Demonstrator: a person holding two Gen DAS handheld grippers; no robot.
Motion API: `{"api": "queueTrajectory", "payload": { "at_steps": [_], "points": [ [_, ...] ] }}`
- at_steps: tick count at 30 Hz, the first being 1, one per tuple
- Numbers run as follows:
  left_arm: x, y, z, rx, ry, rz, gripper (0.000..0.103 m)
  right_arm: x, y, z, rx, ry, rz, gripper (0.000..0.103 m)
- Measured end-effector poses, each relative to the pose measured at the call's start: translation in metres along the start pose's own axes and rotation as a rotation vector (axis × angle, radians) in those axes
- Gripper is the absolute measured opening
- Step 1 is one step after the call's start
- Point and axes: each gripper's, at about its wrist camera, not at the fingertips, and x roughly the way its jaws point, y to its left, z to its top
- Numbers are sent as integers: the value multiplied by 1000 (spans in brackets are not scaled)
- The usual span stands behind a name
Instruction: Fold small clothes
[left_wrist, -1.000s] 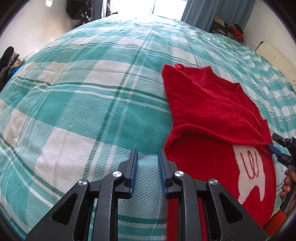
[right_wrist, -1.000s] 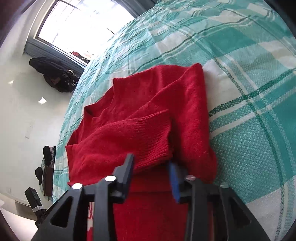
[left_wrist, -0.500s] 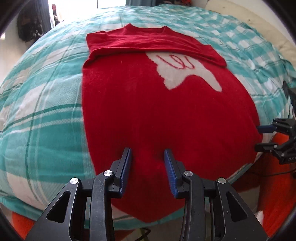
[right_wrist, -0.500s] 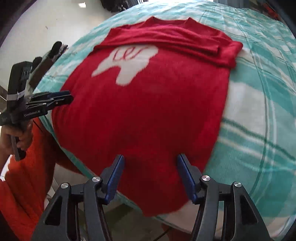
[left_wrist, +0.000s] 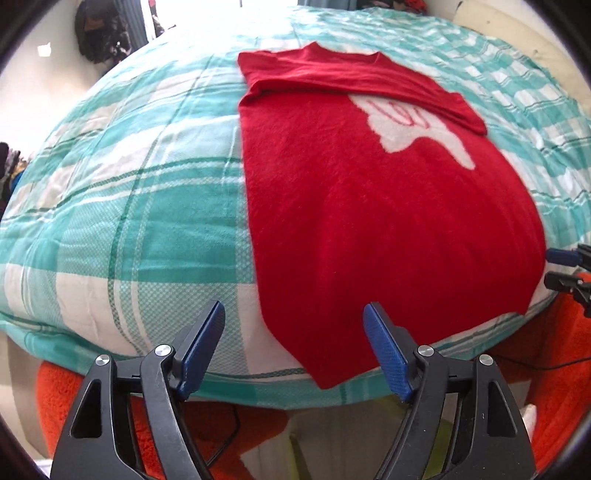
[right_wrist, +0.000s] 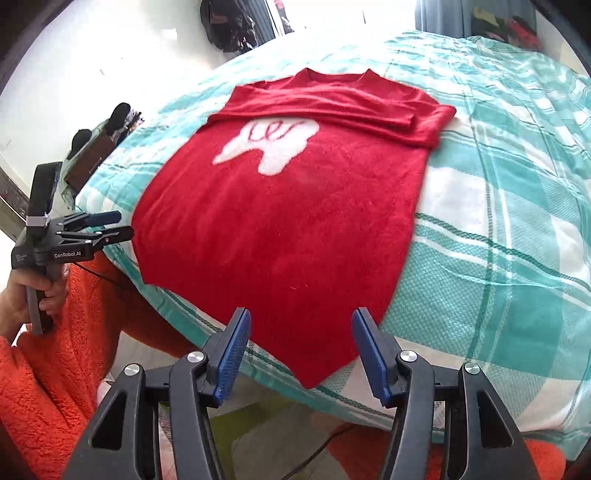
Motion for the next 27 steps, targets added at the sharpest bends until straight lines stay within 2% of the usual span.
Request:
{"api": "queueTrajectory", "payload": {
  "at_steps": [2, 3, 7, 11, 20, 23, 27],
  "points": [
    [6, 9, -2, -39, 34, 15, 79, 22, -4, -2, 34, 106, -29, 58],
    [5, 14, -4, -56, 36, 10, 79, 28, -8, -6, 56, 126, -30, 58],
    [1, 21, -9, -70, 27, 26, 80, 19, -15, -11, 126, 83, -11, 58],
    [2, 20, -9, -64, 25, 34, 80, 7, -19, -9, 138, 20, -9, 58],
    [3, 18, -9, -50, 18, 42, 80, 9, -18, -11, 128, 18, -25, 58],
    [6, 18, -11, -54, 25, 17, 80, 9, -19, -12, 135, 16, -22, 58],
    [7, 21, -12, -71, 29, 13, 80, -1, -28, -12, 175, -22, 5, 58]
  ]
}}
